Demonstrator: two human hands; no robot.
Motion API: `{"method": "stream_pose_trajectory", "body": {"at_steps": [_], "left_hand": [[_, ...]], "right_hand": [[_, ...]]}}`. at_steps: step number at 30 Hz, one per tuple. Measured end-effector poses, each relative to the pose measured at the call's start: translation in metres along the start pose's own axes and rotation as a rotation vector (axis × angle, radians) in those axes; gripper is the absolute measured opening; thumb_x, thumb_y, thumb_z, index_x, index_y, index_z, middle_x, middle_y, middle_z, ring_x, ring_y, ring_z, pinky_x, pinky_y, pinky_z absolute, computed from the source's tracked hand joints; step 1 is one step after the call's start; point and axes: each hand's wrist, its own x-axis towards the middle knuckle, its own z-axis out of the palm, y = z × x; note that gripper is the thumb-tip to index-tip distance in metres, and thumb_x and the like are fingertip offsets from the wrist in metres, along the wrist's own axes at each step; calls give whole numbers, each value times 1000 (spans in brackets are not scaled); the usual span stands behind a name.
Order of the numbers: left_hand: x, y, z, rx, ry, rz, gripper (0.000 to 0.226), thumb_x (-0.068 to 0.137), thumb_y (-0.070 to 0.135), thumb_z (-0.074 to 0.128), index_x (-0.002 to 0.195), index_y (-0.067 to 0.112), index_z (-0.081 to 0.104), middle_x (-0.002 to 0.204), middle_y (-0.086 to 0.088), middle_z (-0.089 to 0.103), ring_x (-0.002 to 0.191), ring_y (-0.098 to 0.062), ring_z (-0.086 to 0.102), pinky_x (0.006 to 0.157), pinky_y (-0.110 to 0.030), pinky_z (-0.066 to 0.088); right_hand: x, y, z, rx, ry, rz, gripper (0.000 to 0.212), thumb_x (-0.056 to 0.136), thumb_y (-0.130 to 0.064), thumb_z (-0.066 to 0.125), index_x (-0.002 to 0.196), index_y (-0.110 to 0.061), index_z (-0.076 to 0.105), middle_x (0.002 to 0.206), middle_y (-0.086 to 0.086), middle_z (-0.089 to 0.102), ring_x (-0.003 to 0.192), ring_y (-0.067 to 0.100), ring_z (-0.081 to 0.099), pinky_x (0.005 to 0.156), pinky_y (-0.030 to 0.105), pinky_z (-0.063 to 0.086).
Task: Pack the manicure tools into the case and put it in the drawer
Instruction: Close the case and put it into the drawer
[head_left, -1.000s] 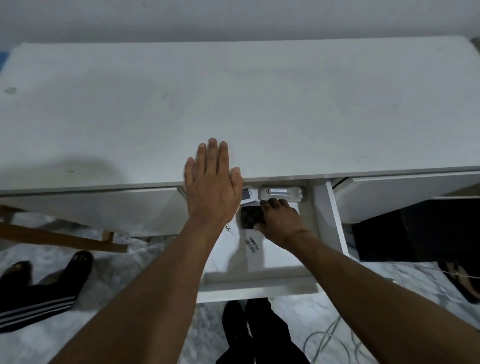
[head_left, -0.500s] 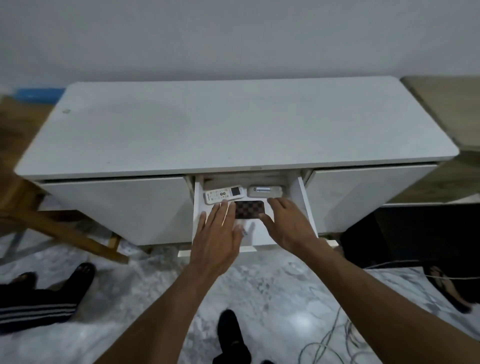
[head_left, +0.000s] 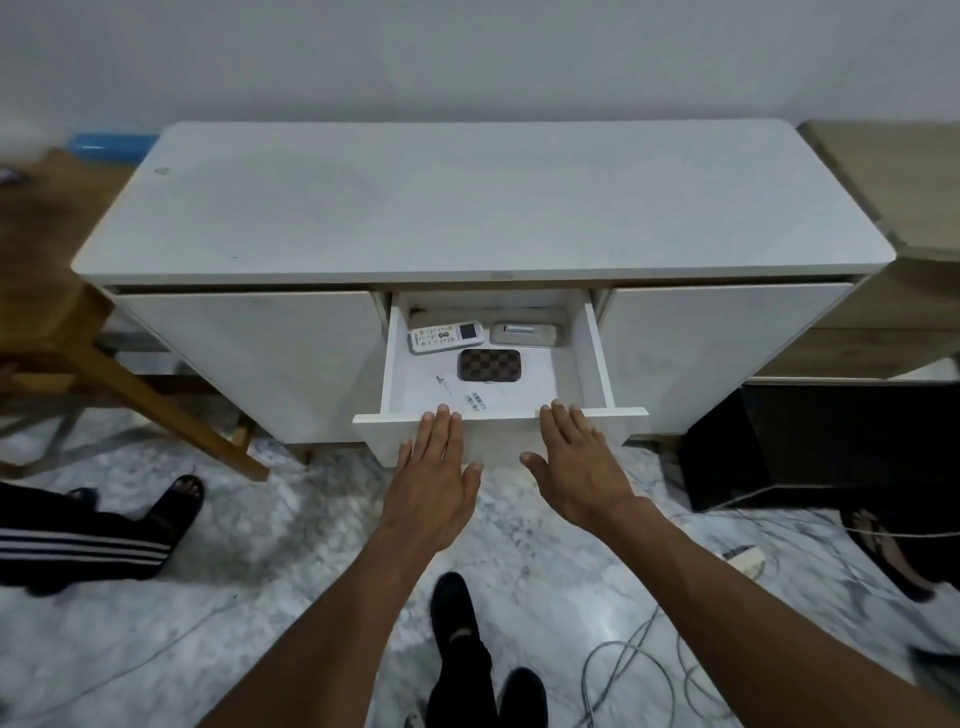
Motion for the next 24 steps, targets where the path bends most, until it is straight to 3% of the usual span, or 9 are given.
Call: {"method": "stream_pose_trajectory", "body": {"at_steps": [7, 24], "left_hand": [[11, 0, -5, -145, -66, -23, 67, 100, 53, 16, 153, 17, -5, 160, 5, -17, 145, -9, -19, 121, -40, 0], [134, -17, -54, -80, -161, -6, 67, 101, 53, 14, 153, 17, -7, 161, 2, -17, 146, -13, -18, 121, -44, 1]], "right_hand": [[11, 1, 3, 2, -7, 7, 72, 101, -52, 22, 154, -12, -4, 163, 5, -11, 151, 24, -12, 122, 43, 3], [130, -7, -48, -22, 2, 68, 74, 100, -53, 24, 154, -12, -4, 163, 7, -12, 151, 26, -11, 122, 45, 5]]}}
